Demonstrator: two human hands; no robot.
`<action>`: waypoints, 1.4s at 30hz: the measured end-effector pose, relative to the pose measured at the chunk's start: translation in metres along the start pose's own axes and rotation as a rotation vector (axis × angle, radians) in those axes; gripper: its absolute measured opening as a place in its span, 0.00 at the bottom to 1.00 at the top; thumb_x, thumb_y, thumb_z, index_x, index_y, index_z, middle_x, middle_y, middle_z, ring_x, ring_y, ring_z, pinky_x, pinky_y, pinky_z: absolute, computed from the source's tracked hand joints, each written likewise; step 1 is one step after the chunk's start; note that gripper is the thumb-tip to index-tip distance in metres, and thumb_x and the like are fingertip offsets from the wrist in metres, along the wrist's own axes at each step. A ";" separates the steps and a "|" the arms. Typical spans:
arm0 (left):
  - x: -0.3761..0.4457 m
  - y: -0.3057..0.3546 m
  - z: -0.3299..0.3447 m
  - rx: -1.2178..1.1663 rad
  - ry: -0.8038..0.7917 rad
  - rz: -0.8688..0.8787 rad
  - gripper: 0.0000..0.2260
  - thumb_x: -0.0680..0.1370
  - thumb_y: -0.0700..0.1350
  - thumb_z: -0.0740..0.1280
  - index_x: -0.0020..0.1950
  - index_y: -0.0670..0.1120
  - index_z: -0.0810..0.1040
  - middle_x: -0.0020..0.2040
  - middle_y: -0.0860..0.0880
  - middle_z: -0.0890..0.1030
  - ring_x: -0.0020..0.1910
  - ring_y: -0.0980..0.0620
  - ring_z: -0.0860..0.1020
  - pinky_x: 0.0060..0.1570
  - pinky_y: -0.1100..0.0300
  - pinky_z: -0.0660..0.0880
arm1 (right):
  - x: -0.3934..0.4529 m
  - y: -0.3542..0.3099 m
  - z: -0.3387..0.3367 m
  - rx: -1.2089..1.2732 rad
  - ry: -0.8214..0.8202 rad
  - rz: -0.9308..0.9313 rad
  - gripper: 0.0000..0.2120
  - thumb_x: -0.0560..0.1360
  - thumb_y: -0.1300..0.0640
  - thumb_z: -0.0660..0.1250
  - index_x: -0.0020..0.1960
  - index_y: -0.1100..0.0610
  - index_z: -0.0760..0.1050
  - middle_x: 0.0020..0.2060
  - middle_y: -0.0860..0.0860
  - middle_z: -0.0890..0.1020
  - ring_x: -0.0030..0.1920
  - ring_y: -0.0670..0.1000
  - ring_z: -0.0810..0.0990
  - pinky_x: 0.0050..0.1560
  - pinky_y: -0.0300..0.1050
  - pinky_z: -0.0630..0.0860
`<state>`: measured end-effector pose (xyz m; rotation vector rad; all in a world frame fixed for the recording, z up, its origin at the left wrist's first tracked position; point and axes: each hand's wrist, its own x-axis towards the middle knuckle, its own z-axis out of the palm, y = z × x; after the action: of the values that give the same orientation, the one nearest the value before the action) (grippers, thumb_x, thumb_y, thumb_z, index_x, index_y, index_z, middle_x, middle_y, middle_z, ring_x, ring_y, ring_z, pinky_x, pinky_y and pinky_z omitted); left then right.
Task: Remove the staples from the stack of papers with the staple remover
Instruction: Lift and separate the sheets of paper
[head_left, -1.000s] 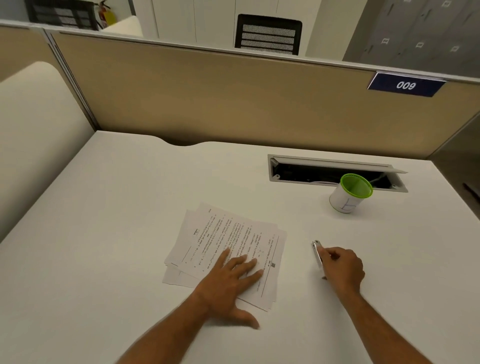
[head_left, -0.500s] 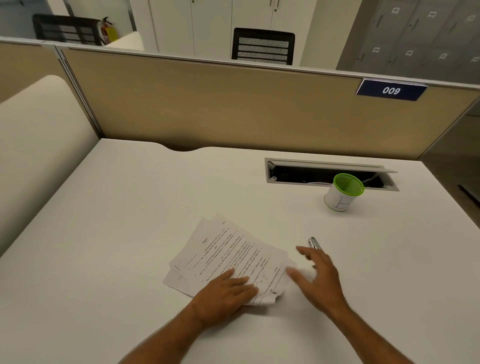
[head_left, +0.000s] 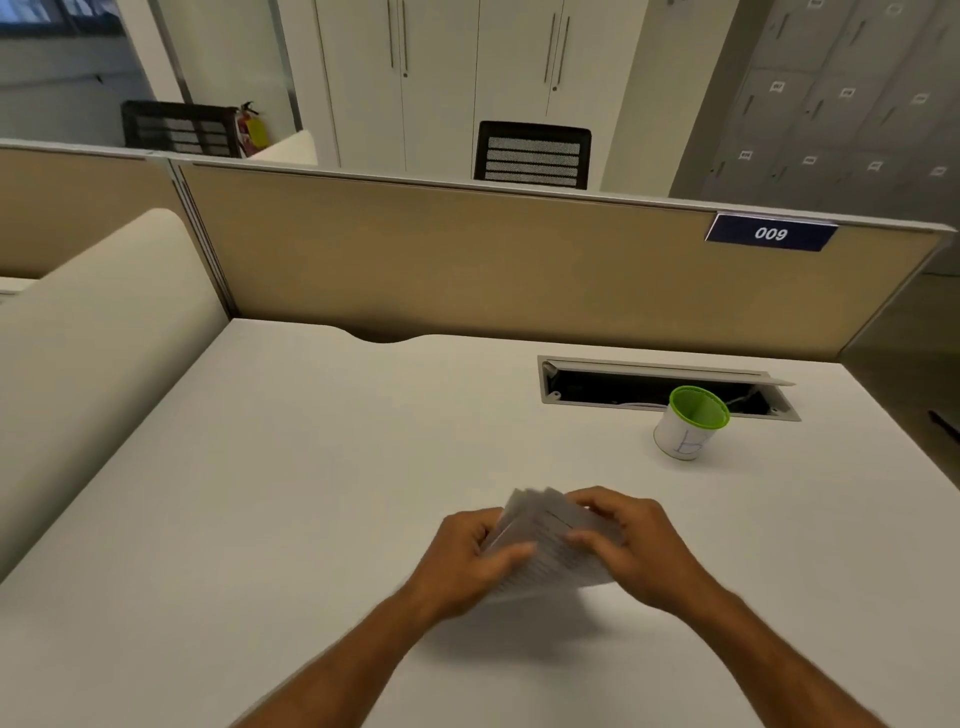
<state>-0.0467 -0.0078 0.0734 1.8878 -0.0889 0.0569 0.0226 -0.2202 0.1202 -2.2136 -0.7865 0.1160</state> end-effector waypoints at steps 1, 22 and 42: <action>0.003 0.012 -0.004 -0.044 0.028 -0.018 0.05 0.76 0.50 0.71 0.47 0.50 0.85 0.40 0.55 0.84 0.39 0.57 0.82 0.38 0.63 0.77 | 0.005 -0.009 -0.009 -0.023 -0.006 0.007 0.14 0.73 0.57 0.72 0.56 0.43 0.79 0.46 0.38 0.84 0.48 0.41 0.81 0.48 0.36 0.77; -0.007 0.140 -0.027 -0.543 0.123 -0.004 0.11 0.77 0.55 0.67 0.55 0.56 0.85 0.51 0.51 0.87 0.52 0.47 0.85 0.47 0.57 0.83 | 0.018 -0.131 -0.046 -0.043 0.641 -0.307 0.08 0.67 0.53 0.75 0.45 0.44 0.82 0.71 0.53 0.69 0.76 0.57 0.56 0.71 0.63 0.58; 0.007 0.140 -0.027 -0.203 0.183 0.161 0.12 0.80 0.54 0.62 0.51 0.51 0.84 0.44 0.53 0.85 0.44 0.51 0.83 0.42 0.64 0.80 | 0.018 -0.133 -0.054 0.288 0.464 0.006 0.06 0.62 0.47 0.74 0.38 0.46 0.82 0.61 0.43 0.74 0.66 0.48 0.70 0.61 0.46 0.71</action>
<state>-0.0521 -0.0260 0.2153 1.6616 -0.1165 0.3186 -0.0123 -0.1759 0.2534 -1.8659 -0.4709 -0.2598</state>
